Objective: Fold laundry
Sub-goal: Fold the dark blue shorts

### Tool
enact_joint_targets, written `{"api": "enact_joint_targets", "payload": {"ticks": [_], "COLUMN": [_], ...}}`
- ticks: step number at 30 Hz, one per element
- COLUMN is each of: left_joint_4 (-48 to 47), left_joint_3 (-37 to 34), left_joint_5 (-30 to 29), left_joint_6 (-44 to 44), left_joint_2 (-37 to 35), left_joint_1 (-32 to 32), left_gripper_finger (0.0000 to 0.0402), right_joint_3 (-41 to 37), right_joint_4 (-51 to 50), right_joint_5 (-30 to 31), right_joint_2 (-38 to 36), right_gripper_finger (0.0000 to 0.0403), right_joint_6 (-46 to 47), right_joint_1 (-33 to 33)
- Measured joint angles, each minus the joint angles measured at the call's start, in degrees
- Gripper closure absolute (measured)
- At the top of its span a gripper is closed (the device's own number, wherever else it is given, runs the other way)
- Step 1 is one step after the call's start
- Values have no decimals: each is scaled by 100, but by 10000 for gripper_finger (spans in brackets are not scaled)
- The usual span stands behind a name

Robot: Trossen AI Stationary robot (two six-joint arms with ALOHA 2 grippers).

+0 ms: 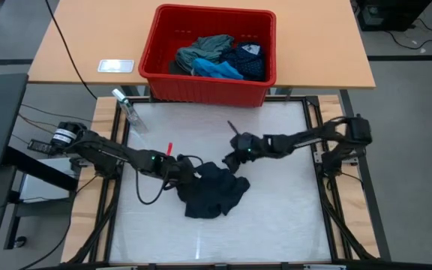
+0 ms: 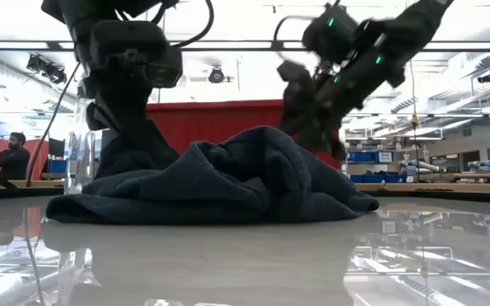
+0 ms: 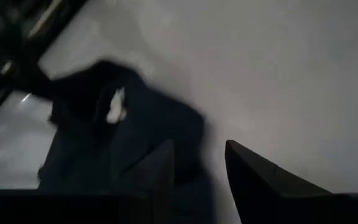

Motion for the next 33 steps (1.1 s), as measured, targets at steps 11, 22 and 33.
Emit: {"api": "enact_joint_targets", "payload": {"ticks": [11,22,33], "left_joint_4": [-314,-349,-346], "left_joint_3": [0,0,0], "left_joint_5": [-81,-39,110], "left_joint_6": [-820,-710,-544], "left_joint_2": [-2,-2,-2], "left_joint_1": [0,167,465], "left_gripper_finger": [390,390,390], "right_joint_3": [-4,0,10], "right_joint_4": [-1288,-1785,-546], "right_joint_5": [-1390,-26,-1312], "right_joint_2": [136,-695,557], "right_gripper_finger": [254,241,167], "right_joint_6": [453,545,-244], "right_joint_1": [1077,647,367]}}
